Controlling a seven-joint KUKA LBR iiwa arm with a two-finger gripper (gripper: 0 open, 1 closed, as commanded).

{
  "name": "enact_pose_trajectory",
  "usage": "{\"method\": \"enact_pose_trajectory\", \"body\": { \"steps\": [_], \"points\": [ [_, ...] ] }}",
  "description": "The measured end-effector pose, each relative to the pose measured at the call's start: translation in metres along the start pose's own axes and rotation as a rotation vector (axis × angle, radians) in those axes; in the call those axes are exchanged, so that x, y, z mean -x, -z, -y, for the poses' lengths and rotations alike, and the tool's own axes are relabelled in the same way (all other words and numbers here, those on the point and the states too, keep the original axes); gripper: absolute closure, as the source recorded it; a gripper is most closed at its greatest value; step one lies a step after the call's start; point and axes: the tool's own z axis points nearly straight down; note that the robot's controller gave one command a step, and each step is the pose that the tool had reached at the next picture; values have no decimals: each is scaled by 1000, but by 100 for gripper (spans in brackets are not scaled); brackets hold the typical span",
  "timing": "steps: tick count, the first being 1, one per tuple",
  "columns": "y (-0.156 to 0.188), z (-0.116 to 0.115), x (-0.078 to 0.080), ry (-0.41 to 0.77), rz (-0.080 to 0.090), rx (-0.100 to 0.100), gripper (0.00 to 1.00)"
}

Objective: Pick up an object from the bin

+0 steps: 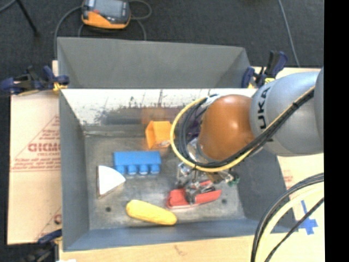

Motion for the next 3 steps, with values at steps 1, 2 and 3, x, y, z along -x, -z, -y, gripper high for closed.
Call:
{"method": "enact_pose_trajectory", "body": {
  "steps": [1, 2, 3],
  "points": [
    [0, 0, 0, -1, 0, 0, 100],
    [58, 19, 21, -55, 5, 11, 100],
    [58, 19, 21, -57, 5, 12, 100]
  ]
}}
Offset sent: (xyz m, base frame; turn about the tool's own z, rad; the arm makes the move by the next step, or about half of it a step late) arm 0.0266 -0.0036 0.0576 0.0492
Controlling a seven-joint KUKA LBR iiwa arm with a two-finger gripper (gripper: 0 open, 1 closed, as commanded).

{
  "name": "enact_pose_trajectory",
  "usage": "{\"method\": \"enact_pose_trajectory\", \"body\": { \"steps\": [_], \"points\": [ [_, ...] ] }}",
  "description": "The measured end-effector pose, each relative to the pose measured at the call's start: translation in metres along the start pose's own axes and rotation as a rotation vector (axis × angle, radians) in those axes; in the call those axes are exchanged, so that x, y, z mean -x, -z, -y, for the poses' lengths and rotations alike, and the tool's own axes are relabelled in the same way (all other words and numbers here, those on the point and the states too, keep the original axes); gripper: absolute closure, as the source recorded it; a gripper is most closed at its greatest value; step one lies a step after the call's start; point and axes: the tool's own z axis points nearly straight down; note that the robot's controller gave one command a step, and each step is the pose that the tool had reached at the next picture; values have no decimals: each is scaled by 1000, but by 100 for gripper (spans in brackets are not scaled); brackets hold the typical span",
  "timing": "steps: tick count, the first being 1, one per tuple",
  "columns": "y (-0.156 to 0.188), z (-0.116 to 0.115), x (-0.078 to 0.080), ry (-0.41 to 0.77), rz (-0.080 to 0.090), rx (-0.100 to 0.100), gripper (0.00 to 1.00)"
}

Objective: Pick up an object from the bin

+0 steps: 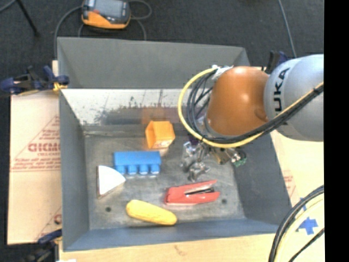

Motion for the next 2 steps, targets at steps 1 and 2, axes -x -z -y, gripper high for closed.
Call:
{"method": "enact_pose_trajectory", "body": {
  "steps": [1, 2],
  "points": [
    [-8, 2, 2, 47, -4, -1, 0],
    [-9, 2, 2, 46, -3, 0, 0]
  ]
}}
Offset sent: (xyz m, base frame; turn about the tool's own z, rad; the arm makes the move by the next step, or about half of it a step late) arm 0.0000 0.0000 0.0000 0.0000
